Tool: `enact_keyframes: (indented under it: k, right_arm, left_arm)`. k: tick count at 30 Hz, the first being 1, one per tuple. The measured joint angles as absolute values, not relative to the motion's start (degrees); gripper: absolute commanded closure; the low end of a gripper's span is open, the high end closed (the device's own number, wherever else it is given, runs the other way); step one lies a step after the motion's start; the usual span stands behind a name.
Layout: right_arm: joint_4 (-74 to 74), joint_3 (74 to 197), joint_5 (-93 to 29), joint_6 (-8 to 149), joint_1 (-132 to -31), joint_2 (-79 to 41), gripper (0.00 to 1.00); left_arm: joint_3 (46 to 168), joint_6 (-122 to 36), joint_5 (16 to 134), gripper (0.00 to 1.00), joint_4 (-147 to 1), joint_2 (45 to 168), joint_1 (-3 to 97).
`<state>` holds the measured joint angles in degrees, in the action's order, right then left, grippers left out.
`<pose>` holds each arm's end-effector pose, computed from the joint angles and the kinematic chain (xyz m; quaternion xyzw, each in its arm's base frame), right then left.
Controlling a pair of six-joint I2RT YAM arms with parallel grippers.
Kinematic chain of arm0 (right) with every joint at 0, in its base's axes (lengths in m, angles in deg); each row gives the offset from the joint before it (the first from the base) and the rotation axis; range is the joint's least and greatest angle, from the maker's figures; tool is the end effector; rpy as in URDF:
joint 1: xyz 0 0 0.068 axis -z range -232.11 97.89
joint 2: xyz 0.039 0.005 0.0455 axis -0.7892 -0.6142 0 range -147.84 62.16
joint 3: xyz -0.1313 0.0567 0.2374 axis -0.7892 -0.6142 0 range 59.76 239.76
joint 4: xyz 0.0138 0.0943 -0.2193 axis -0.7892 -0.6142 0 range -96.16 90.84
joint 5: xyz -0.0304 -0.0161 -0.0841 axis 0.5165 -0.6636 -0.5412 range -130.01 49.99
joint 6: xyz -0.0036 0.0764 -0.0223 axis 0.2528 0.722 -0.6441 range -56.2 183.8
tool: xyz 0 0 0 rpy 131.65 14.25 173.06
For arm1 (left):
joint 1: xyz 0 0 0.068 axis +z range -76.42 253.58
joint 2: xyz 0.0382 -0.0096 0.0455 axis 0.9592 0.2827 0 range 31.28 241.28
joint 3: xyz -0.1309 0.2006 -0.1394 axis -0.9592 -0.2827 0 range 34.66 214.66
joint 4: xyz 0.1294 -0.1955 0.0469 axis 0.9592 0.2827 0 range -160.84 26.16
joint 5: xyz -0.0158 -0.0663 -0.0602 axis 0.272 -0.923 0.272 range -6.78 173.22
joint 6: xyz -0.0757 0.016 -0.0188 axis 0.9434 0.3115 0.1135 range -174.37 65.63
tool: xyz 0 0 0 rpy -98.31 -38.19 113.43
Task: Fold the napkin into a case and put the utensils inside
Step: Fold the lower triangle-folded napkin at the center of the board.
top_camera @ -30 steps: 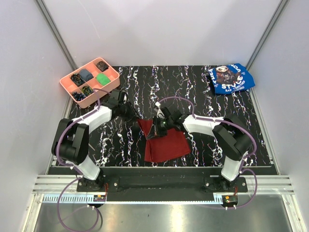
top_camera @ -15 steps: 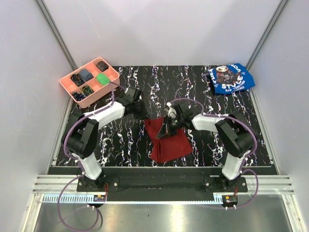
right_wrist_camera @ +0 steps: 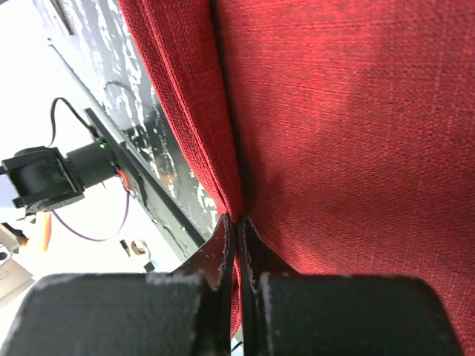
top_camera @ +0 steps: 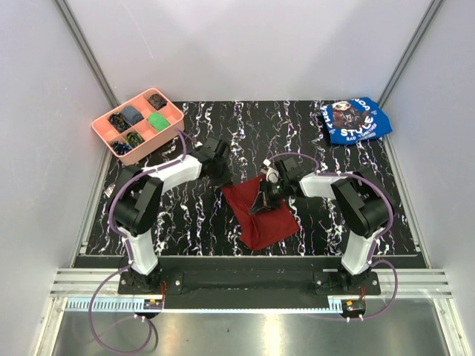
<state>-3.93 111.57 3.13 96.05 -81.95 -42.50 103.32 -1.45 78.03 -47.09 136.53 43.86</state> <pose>0.2678 0.2077 0.1286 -0.0838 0.8951 0.4362 0.0400 0.3220 -0.1909 0.1654 -0.1829 0.9483 -0.2017 0.1631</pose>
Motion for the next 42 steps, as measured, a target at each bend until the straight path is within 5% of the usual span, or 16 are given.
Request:
enact_keyframes:
  k: [33, 42]
  right_arm:
    - [-9.0, 109.6, -0.2, 92.4, -81.8, -39.7, 0.84]
    - [-12.6, 109.2, -2.1, 90.8, -81.7, -38.7, 0.42]
  left_arm:
    - [106.3, 3.0, 86.0, 1.0, -48.3, 137.6, 36.1]
    - [107.1, 3.0, 85.8, 1.0, -50.9, 141.5, 35.7]
